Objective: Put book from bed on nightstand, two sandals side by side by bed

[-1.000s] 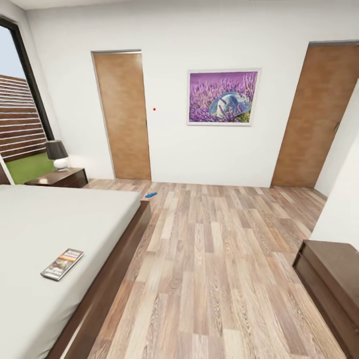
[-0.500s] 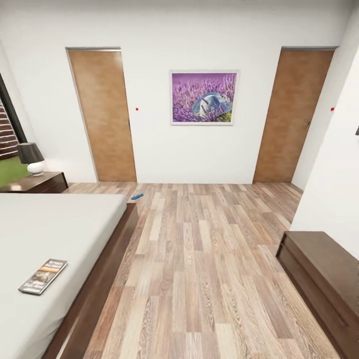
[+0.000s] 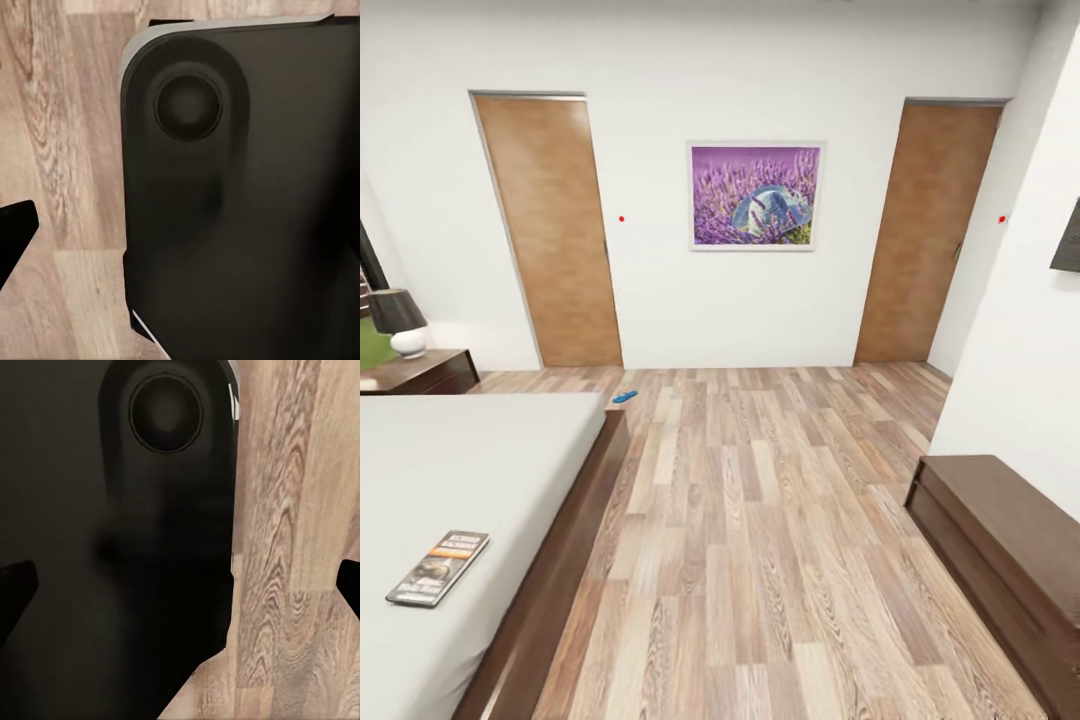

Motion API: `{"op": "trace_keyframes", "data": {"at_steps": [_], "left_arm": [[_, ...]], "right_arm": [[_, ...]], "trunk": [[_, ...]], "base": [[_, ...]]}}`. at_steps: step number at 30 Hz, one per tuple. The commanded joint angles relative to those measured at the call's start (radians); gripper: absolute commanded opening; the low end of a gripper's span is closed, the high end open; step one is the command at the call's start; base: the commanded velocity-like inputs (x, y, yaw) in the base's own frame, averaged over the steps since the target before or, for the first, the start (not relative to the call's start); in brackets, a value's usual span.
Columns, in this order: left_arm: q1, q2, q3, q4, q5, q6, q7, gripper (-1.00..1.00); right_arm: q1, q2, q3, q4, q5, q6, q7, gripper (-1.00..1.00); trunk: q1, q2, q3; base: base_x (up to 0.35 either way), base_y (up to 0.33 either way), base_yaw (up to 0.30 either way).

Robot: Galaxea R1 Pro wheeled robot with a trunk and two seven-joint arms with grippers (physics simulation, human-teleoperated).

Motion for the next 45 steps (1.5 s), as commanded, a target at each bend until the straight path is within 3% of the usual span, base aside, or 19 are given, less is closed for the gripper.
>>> {"op": "trace_keyframes", "data": {"at_steps": [1,35,45], "left_arm": [[0.000,0.000,0.000,0.001,0.000,-0.003,-0.001,1.00],[0.000,0.000,0.000,0.001,0.000,-0.004,0.000,1.00],[0.000,0.000,0.000,0.001,0.000,-0.004,0.000,1.00]], "right_arm": [[0.000,0.000,0.000,-0.001,0.000,-0.001,0.000,1.00],[0.000,0.000,0.000,-0.001,-0.001,-0.001,0.000,1.00],[0.000,0.000,0.000,-0.001,0.000,-0.001,0.000,1.00]], "trunk": [[0.000,0.000,-0.001],[0.000,0.000,-0.001],[0.000,0.000,-0.001]], "base": [[0.000,0.102,-0.239],[0.000,0.023,-0.286],[-0.001,0.000,-0.105]]}}
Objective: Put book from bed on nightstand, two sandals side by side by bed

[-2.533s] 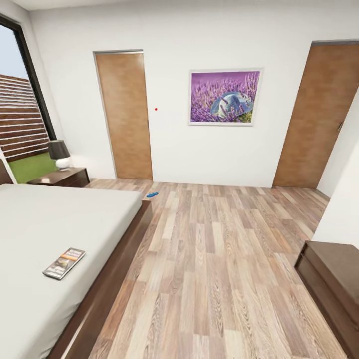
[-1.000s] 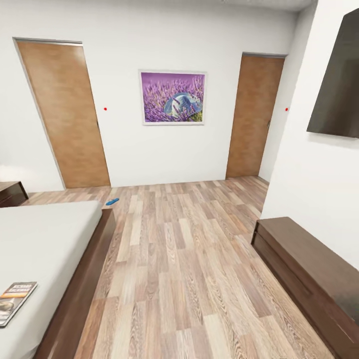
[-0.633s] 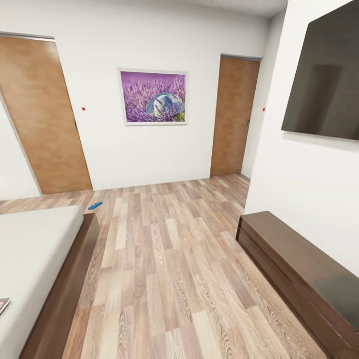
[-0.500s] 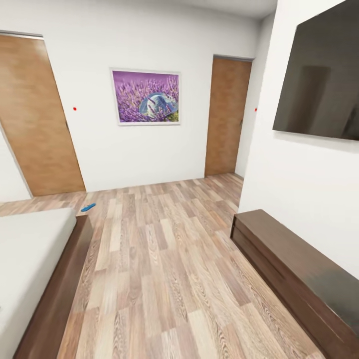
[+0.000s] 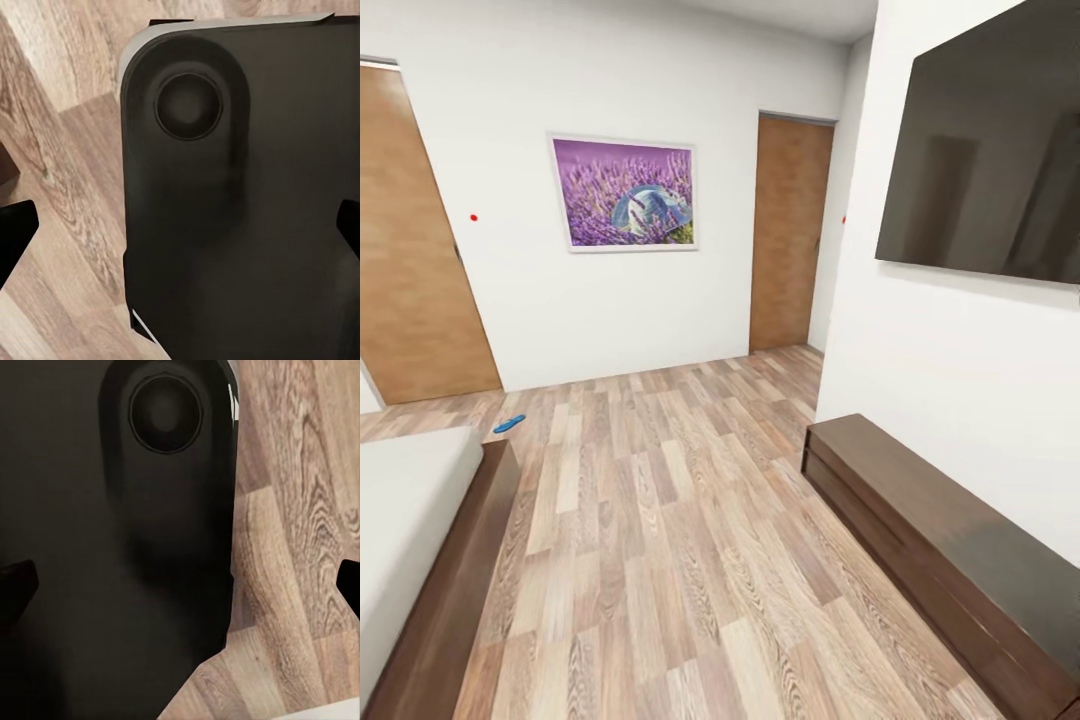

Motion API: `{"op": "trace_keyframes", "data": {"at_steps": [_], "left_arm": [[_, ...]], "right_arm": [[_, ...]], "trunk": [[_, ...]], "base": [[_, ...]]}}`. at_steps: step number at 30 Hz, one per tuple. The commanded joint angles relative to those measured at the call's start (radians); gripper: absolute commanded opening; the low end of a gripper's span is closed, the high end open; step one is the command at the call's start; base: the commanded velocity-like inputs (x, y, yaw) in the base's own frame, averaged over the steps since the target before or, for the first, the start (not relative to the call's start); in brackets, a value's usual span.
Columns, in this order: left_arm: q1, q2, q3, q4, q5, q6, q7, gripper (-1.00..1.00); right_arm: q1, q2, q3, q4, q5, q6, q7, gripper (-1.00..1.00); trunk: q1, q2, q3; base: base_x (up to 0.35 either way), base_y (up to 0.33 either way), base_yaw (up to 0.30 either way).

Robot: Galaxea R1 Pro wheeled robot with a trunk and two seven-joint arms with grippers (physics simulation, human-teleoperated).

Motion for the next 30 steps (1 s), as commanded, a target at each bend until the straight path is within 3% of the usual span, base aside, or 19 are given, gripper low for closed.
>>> {"op": "trace_keyframes", "data": {"at_steps": [1,12,21,30], "left_arm": [[0.000,0.000,0.000,0.001,0.000,-0.003,-0.001,1.00],[0.000,0.000,0.000,0.001,0.000,-0.003,0.000,1.00],[0.000,0.000,0.000,0.001,0.000,-0.003,0.000,1.00],[0.000,0.000,0.001,0.001,0.000,-0.003,-0.001,1.00]], "right_arm": [[0.000,0.000,0.000,-0.001,0.000,-0.001,0.000,1.00],[0.000,0.000,0.000,-0.002,0.000,-0.001,0.000,1.00],[0.000,0.000,0.000,-0.002,0.000,-0.001,0.000,1.00],[0.000,0.000,0.000,-0.002,-0.001,-0.001,0.000,1.00]], "trunk": [[0.000,0.000,-0.001],[0.000,0.000,-0.001],[0.000,0.000,-0.001],[0.000,0.000,-0.001]], "base": [[-0.032,0.010,-0.025],[-0.104,0.034,-0.009],[-0.209,0.158,-0.007],[-0.172,0.115,-0.154]]}}
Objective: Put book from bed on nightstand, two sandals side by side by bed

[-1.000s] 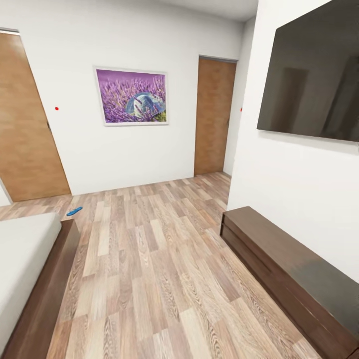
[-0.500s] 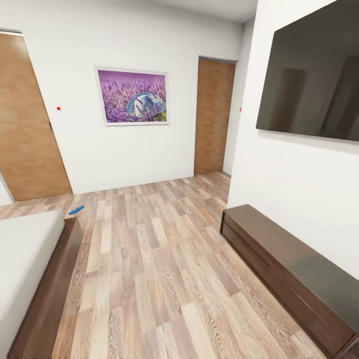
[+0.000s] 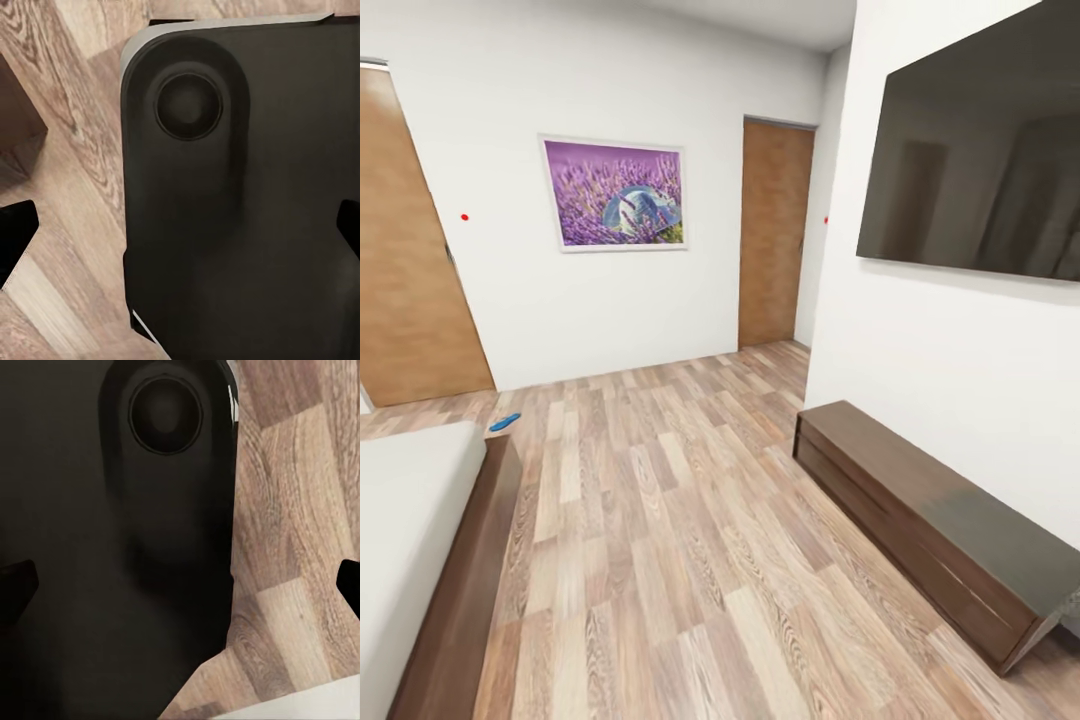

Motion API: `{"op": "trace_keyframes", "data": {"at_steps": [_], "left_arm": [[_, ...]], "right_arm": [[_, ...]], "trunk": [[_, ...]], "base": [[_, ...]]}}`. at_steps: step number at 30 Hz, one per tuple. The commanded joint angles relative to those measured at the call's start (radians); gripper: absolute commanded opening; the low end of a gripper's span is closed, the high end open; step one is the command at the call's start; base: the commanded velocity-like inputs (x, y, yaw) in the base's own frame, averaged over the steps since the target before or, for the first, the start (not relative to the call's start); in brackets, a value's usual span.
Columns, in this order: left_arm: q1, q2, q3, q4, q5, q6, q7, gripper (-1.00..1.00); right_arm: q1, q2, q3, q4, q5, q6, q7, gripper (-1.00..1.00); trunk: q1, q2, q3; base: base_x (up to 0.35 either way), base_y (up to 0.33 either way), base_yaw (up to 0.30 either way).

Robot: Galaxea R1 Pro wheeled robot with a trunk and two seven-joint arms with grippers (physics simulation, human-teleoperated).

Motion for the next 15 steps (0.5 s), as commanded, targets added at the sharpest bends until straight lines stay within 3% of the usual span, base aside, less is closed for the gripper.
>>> {"op": "trace_keyframes", "data": {"at_steps": [1,15], "left_arm": [[0.000,0.000,0.000,0.001,0.000,-0.003,-0.001,1.00],[0.000,0.000,0.000,0.001,0.000,-0.003,0.000,1.00]], "right_arm": [[0.000,0.000,0.000,-0.001,-0.001,-0.001,0.000,1.00],[0.000,0.000,0.000,-0.001,-0.001,-0.001,0.000,1.00]], "trunk": [[0.000,0.000,-0.001],[0.000,0.000,-0.001]], "base": [[-0.058,0.038,-0.248],[-0.029,0.034,-0.280]]}}
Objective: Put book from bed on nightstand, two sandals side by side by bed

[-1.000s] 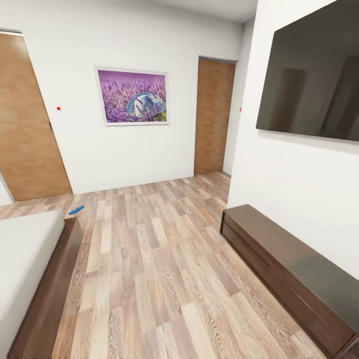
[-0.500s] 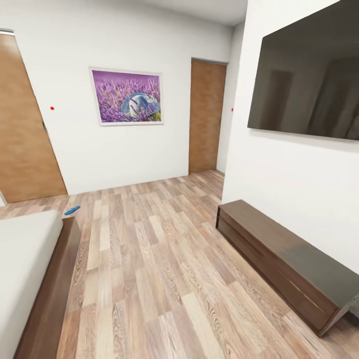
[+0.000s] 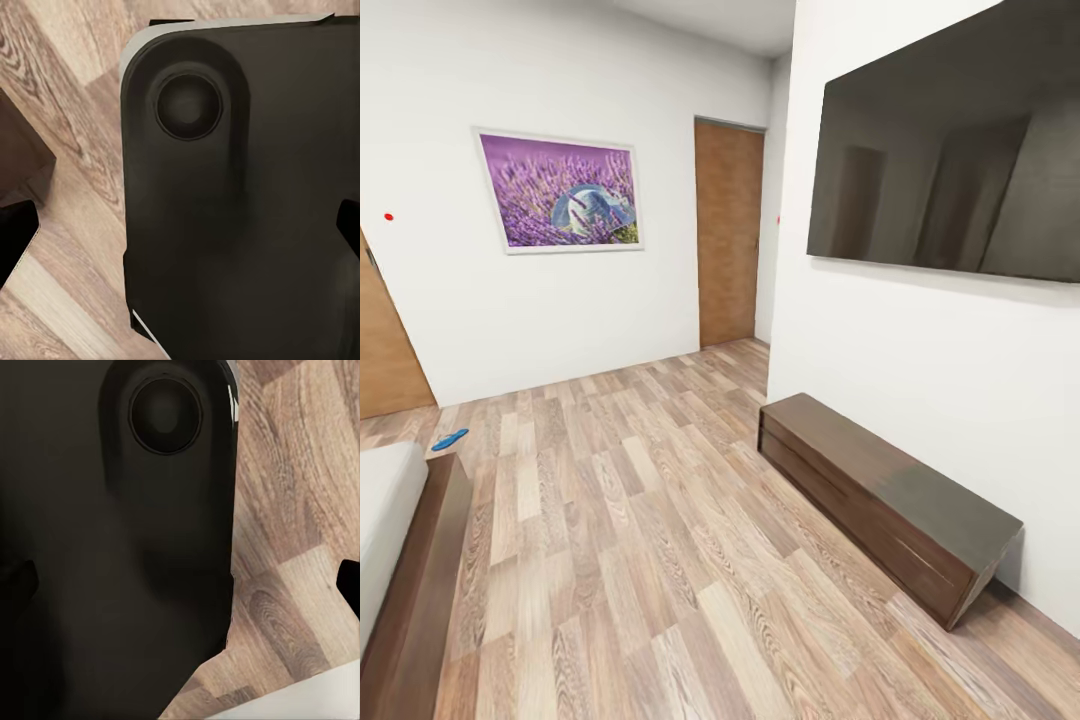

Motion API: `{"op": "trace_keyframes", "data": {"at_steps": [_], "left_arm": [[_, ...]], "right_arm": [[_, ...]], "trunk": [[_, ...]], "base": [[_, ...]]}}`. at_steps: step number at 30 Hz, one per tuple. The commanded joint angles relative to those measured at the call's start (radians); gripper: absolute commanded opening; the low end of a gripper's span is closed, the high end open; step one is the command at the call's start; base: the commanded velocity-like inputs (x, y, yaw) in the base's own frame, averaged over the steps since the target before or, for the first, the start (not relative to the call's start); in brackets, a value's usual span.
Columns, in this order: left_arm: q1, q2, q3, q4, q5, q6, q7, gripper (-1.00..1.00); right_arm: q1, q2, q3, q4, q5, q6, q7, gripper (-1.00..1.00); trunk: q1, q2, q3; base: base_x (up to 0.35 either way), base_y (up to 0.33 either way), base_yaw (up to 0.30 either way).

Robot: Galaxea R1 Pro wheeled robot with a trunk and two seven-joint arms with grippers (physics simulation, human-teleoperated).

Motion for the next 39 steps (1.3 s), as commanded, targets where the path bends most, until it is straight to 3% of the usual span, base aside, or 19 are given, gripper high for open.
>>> {"op": "trace_keyframes", "data": {"at_steps": [1,14,39], "left_arm": [[0.000,0.000,0.000,0.001,0.000,-0.003,-0.001,1.00],[0.000,0.000,0.001,0.001,0.000,-0.003,-0.001,1.00],[0.000,0.001,0.002,0.001,0.002,-0.003,-0.001,1.00]], "right_arm": [[0.000,0.000,0.000,-0.001,0.000,-0.001,0.000,1.00],[0.000,0.001,0.000,-0.001,0.000,-0.001,0.000,1.00],[0.000,0.000,0.000,-0.002,0.001,-0.001,0.000,1.00]], "trunk": [[0.000,0.000,-0.001],[0.000,0.000,-0.001],[0.000,0.000,-0.001]], "base": [[-0.010,0.015,-0.292],[-0.003,0.005,-0.256],[0.000,0.020,-0.024]]}}
